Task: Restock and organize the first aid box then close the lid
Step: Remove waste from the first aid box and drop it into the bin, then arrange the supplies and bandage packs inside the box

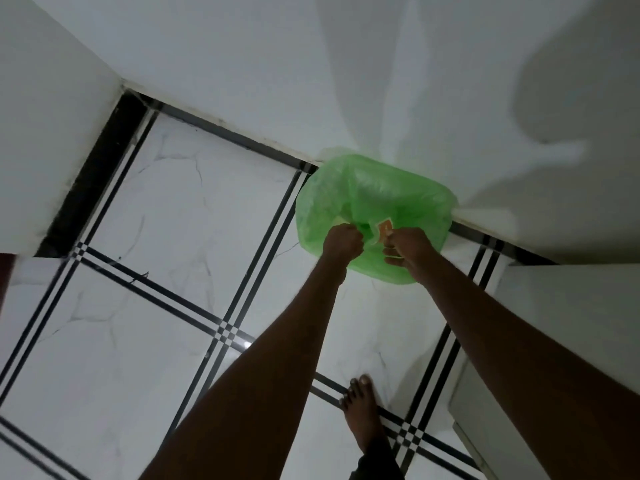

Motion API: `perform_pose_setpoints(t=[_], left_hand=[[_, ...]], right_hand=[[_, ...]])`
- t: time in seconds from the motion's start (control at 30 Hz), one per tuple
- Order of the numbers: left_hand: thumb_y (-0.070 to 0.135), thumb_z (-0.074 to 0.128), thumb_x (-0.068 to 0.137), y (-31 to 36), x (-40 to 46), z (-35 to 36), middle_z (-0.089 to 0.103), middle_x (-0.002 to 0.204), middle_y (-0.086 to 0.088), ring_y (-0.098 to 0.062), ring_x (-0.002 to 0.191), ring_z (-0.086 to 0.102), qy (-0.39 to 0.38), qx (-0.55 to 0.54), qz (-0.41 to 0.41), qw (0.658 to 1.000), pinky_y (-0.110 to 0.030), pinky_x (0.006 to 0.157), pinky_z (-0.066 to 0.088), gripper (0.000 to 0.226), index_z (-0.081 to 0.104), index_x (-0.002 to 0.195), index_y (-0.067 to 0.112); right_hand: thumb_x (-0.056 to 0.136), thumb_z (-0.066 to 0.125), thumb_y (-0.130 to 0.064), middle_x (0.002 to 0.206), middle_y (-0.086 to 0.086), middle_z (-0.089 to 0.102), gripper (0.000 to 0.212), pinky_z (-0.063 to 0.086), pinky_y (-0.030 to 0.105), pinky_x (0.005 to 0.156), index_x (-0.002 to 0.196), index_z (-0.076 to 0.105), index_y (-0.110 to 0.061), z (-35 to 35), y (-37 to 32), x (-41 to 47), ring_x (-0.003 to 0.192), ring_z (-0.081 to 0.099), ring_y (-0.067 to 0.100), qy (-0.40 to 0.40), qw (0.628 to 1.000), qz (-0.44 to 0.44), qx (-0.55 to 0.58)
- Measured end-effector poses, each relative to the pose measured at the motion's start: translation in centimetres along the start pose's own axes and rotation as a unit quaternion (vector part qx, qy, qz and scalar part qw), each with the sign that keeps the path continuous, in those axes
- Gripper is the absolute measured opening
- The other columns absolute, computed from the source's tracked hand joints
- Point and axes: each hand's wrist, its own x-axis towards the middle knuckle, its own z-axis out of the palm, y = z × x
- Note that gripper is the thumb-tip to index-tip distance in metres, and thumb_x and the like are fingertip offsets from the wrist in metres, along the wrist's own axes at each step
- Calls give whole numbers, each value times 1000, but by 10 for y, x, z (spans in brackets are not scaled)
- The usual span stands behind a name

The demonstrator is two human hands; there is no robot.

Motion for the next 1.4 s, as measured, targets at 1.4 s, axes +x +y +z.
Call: perform_pose_setpoints(t=[1.4], left_hand=[[20, 47, 102, -72, -611, 318, 71, 106, -27, -39, 100, 69, -276, 33, 267, 923, -40, 88, 58, 33, 67, 118, -1]], right_hand=[[65, 81, -18, 112, 14, 66, 58, 49, 41, 83, 118, 59, -10, -516, 270, -478, 96, 61, 35, 320, 866, -297, -246]])
